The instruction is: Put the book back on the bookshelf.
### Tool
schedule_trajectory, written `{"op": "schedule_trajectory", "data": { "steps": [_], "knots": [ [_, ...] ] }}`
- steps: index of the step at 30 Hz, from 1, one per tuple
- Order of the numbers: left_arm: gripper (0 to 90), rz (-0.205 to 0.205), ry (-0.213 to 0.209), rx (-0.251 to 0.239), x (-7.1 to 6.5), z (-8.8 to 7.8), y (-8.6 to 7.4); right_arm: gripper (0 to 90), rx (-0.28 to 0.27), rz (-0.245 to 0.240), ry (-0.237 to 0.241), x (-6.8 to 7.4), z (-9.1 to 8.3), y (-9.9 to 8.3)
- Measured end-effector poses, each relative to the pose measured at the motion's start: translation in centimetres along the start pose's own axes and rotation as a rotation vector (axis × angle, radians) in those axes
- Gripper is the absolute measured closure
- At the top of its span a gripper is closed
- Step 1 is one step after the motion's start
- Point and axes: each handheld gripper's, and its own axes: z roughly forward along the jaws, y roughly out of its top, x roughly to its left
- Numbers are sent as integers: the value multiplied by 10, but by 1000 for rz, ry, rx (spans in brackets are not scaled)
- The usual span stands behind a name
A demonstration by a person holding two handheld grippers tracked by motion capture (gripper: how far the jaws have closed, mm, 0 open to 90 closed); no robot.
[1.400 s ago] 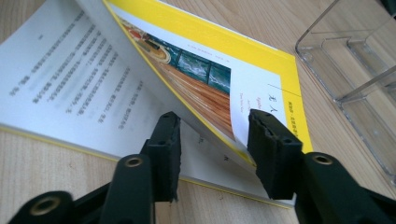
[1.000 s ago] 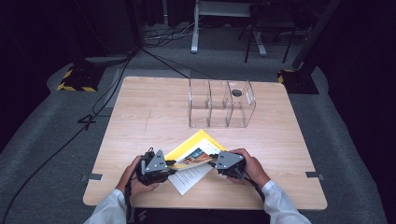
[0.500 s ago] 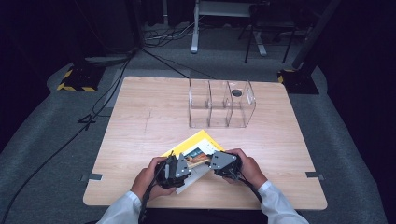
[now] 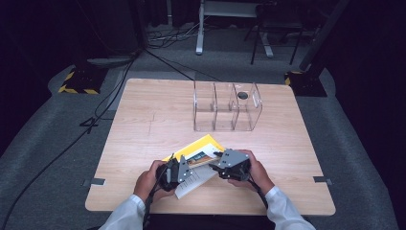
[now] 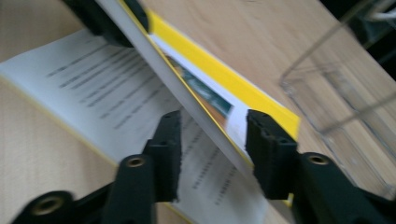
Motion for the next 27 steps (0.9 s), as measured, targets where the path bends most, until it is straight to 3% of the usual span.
{"op": "schedule_trajectory", "data": {
  "steps": [2, 3, 6, 11, 16, 18, 20, 23, 27],
  "knots": [
    [810, -4, 3, -10, 0, -2, -1, 461, -19, 79, -20, -11, -5, -6],
    [810, 8, 9, -20, 1, -3, -2, 461, -19, 79, -20, -11, -5, -6],
    [831, -3, 21, -68, 1, -8, -5, 392, -22, 166, -51, -25, -15, -17],
    [835, -88, -4, -156, 16, -19, -12, 376, 15, 253, -23, -44, -25, -40],
    [836, -106, 4, -196, 19, -22, -16, 366, 73, 300, 51, -49, -18, -53],
    [836, -110, 2, -210, 20, -24, -16, 363, 96, 297, 81, -47, -13, -56],
    [836, -112, 4, -227, 20, -24, -16, 357, 106, 277, 76, -45, -11, -56],
    [836, -85, -17, -228, 20, -25, -15, 360, 55, 253, 74, -43, -13, -52],
    [835, -80, -61, -231, 21, -25, -15, 357, -35, 227, 67, -47, -16, -43]
  ]
}}
